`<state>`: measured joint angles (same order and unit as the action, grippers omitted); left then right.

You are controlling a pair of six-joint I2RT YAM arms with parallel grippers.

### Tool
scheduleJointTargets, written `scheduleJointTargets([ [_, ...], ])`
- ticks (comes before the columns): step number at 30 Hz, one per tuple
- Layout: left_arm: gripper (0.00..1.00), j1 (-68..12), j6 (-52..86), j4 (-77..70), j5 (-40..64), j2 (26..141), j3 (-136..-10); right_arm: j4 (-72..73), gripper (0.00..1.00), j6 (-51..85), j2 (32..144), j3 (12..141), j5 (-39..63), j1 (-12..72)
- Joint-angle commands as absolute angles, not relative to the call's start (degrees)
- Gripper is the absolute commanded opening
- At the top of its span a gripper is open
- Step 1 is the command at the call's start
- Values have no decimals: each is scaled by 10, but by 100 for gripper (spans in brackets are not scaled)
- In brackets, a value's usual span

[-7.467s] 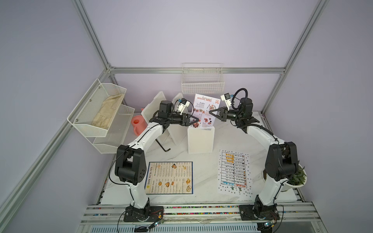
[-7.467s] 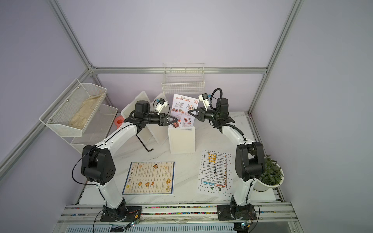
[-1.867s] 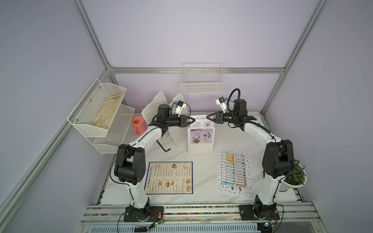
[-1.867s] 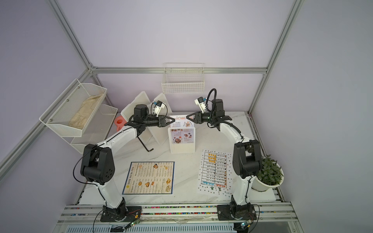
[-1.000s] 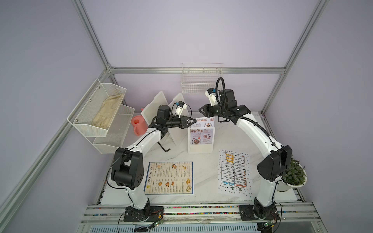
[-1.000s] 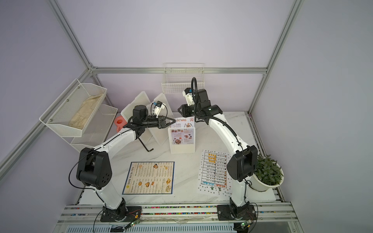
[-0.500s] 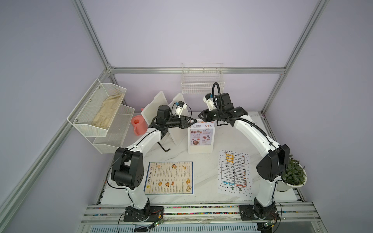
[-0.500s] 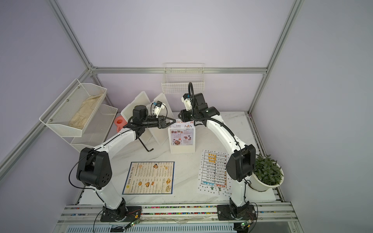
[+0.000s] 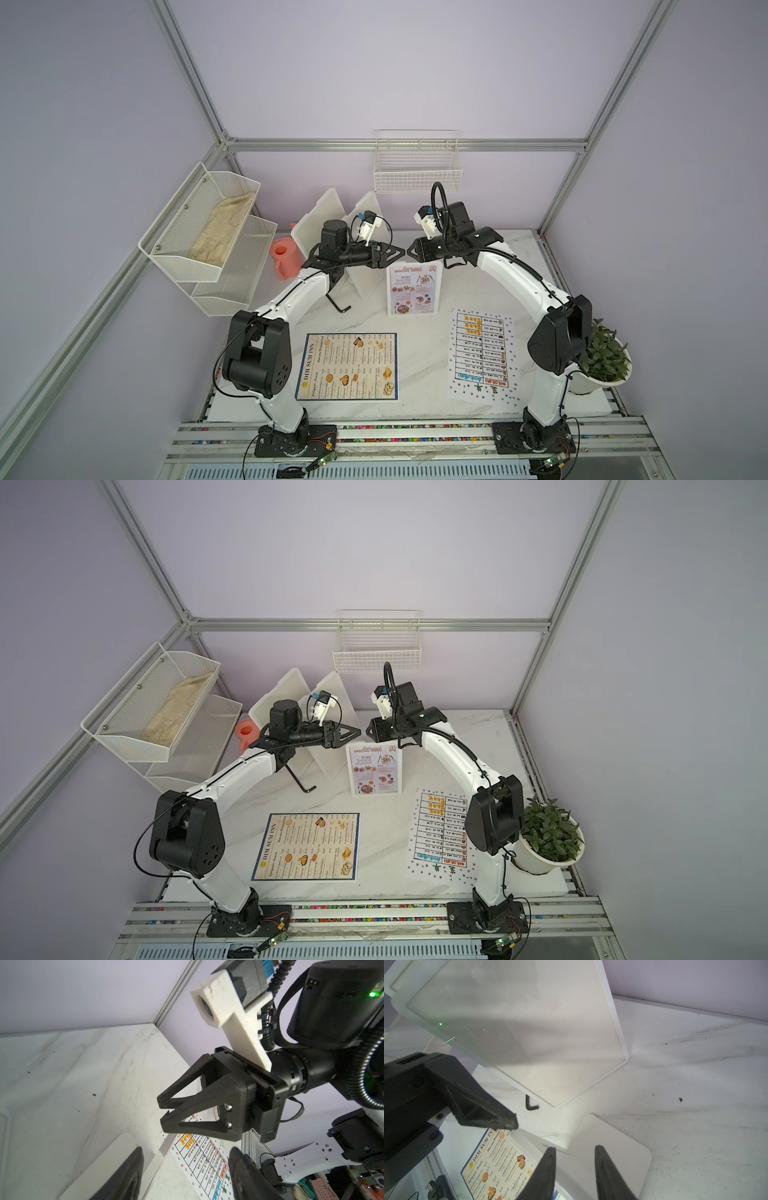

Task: Insert the menus into the narrow rack
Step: Insert the menu into the narrow rack.

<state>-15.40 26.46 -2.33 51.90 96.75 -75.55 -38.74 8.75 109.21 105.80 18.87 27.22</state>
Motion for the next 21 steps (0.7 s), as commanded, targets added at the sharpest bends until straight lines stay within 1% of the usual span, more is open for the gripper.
scheduleJointTargets([
  [1, 72, -150, 243, -11, 487, 928, -737, -375, 35, 90, 1077, 1046, 195, 279],
  [7, 84, -151, 220, 36, 422, 886, -717, -366, 35, 94, 1075, 1034, 199, 281],
  [9, 85, -154, 212, 57, 383, 864, -706, -359, 37, 97, 1067, 1034, 186, 280],
  [10, 85, -156, 209, 67, 358, 852, -699, -354, 45, 95, 1059, 1034, 176, 279],
  [12, 90, -162, 205, 83, 314, 826, -682, -339, 67, 89, 1042, 1029, 183, 272],
  [13, 92, -167, 205, 92, 286, 815, -671, -331, 73, 87, 1032, 1025, 187, 268],
  [15, 95, -172, 213, 106, 242, 783, -651, -320, 77, 80, 1015, 1011, 192, 256],
  [16, 99, -178, 218, 106, 223, 771, -637, -310, 78, 79, 1004, 999, 199, 245],
  [19, 100, -204, 225, 106, 162, 745, -598, -242, 83, 83, 962, 929, 250, 204],
  [21, 100, -222, 231, 105, 124, 734, -574, -202, 89, 95, 933, 879, 276, 175],
])
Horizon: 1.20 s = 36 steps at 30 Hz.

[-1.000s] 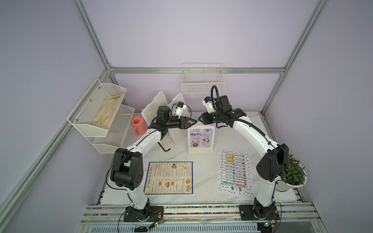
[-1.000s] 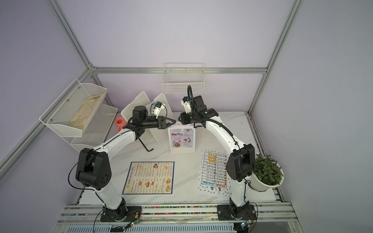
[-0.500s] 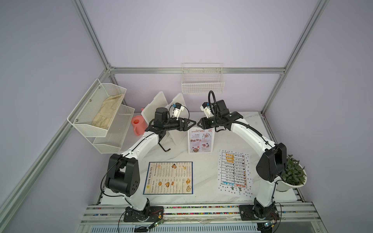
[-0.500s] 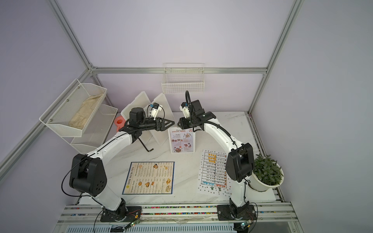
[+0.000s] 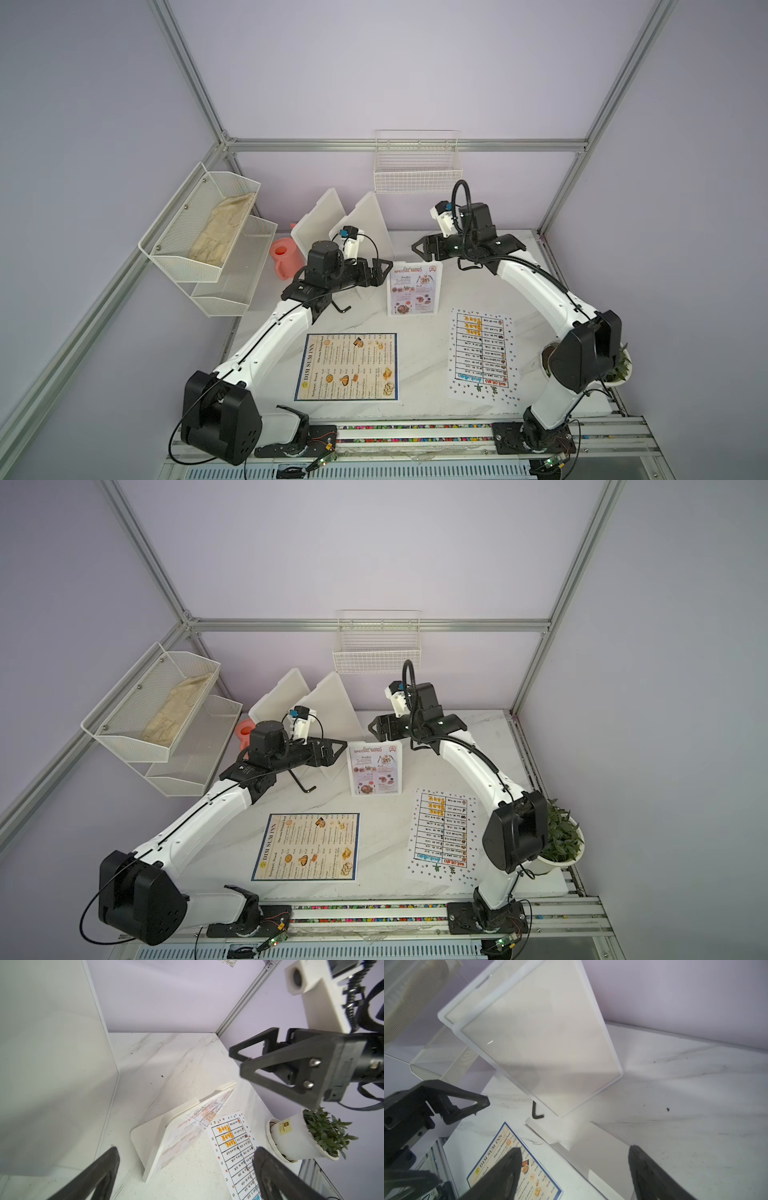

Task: Insert the menus into the narrow rack
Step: Insert the menu into the narrow rack, then move the narrow rack to the corner of the board.

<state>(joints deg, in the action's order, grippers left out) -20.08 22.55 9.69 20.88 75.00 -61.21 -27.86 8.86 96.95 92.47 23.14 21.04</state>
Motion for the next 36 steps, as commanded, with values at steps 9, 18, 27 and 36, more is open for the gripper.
scheduleJointTargets([
  [9, 100, -276, 290, 53, 50, 760, -511, -164, 97, 33, 909, 775, 441, 90],
  [18, 100, -286, 306, 0, 47, 824, -499, -156, 94, -51, 954, 756, 502, 89],
  [27, 98, -286, 316, 27, 29, 876, -525, -199, 84, -103, 1001, 772, 522, 117],
  [36, 80, -285, 323, 63, 2, 905, -561, -175, 64, -93, 964, 726, 555, 132],
])
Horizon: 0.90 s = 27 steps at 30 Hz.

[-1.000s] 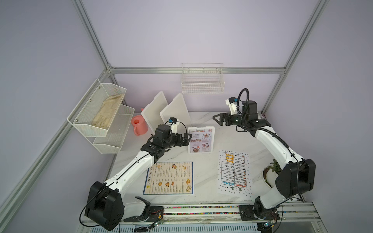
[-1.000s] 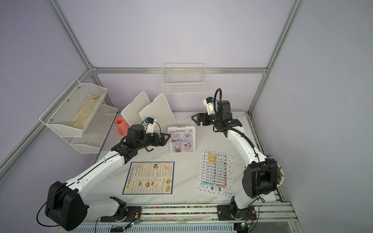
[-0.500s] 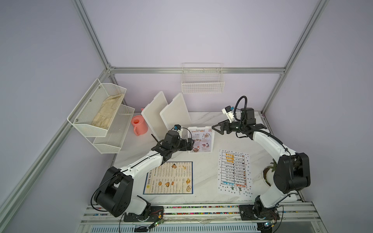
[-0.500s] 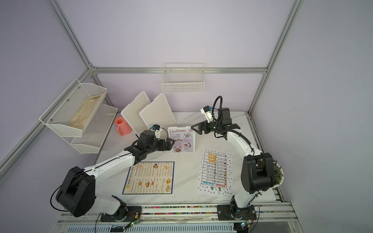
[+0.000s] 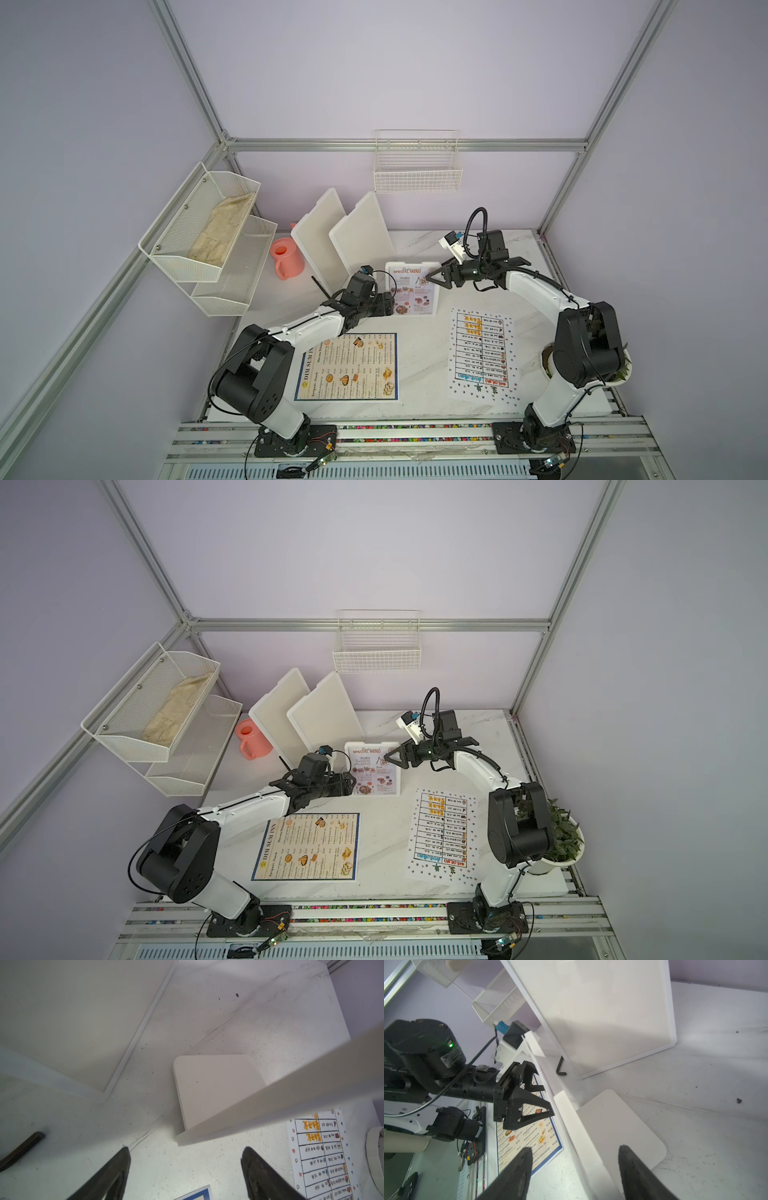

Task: Insert the menus into the narrow rack
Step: Move the narrow rack to the corner of the board.

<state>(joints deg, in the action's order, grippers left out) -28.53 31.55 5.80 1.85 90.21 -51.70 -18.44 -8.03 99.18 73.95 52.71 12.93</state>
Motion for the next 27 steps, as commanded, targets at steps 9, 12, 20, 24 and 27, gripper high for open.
scheduleJointTargets([
  [9, 70, -281, 332, 69, 4, 926, -577, -153, 44, -78, 949, 705, 545, 132],
  [12, 70, -281, 335, 68, 6, 928, -578, -140, 37, -68, 951, 704, 545, 132],
  [20, 72, -281, 333, 69, 8, 926, -577, -156, 21, -80, 956, 709, 542, 132],
  [24, 74, -281, 331, 70, 9, 920, -576, -157, 16, -85, 953, 708, 532, 133],
  [27, 76, -281, 328, 74, 9, 910, -574, -155, 13, -88, 946, 708, 517, 137],
])
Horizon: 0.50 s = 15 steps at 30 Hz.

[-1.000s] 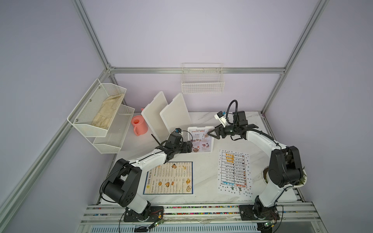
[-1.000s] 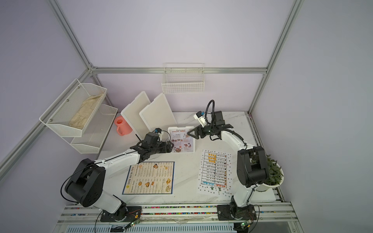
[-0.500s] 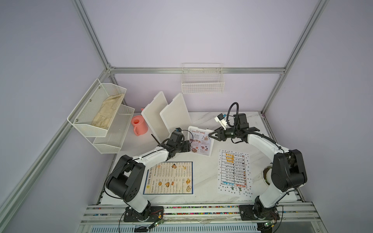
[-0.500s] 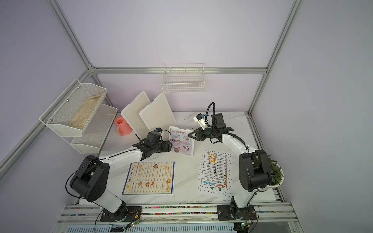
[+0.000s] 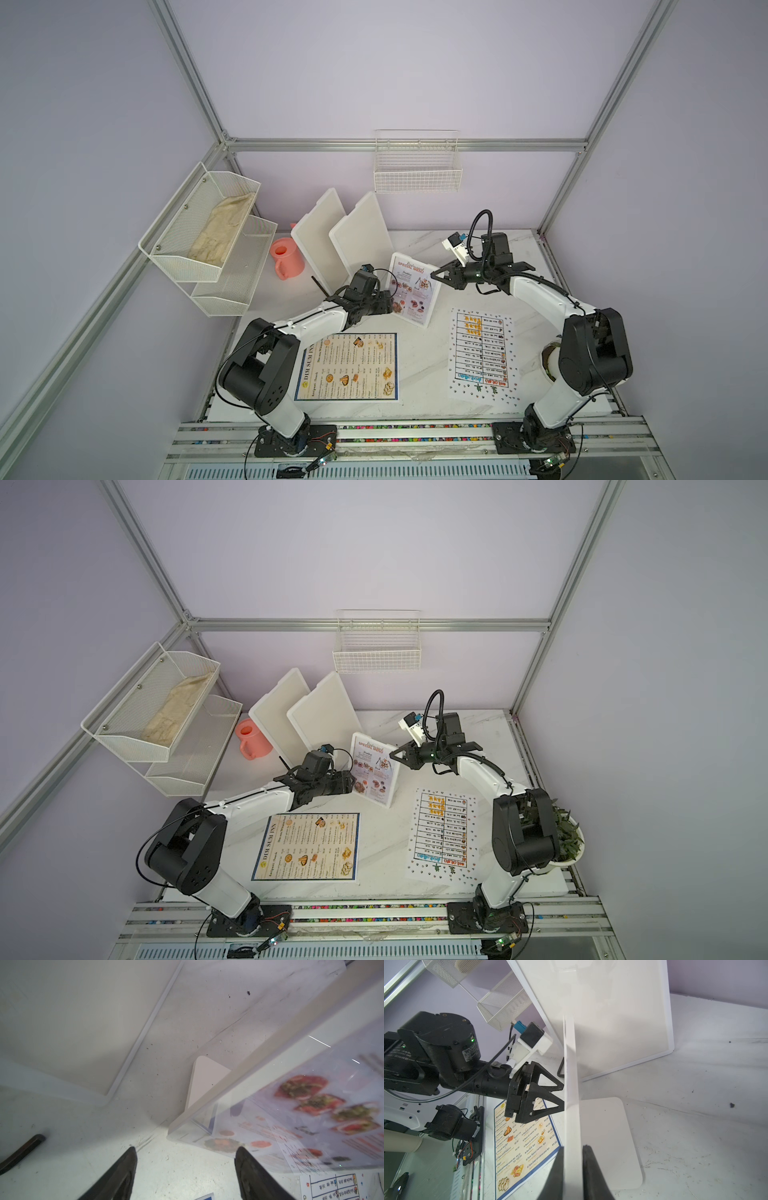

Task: Insert the menus into the narrow rack
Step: Move the narrow rack to the corner of the board.

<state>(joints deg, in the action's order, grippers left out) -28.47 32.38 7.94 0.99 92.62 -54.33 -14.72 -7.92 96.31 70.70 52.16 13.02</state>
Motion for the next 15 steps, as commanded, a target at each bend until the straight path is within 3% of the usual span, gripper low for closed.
scheduleJointTargets([
  [1, 77, -281, 326, 75, 10, 904, -573, -156, 13, -92, 943, 708, 507, 139],
  [8, 83, -281, 310, 84, 3, 859, -566, -122, 0, -96, 893, 697, 368, 169],
  [15, 86, -282, 294, 103, -5, 830, -564, -69, 0, -61, 875, 685, 207, 169],
])
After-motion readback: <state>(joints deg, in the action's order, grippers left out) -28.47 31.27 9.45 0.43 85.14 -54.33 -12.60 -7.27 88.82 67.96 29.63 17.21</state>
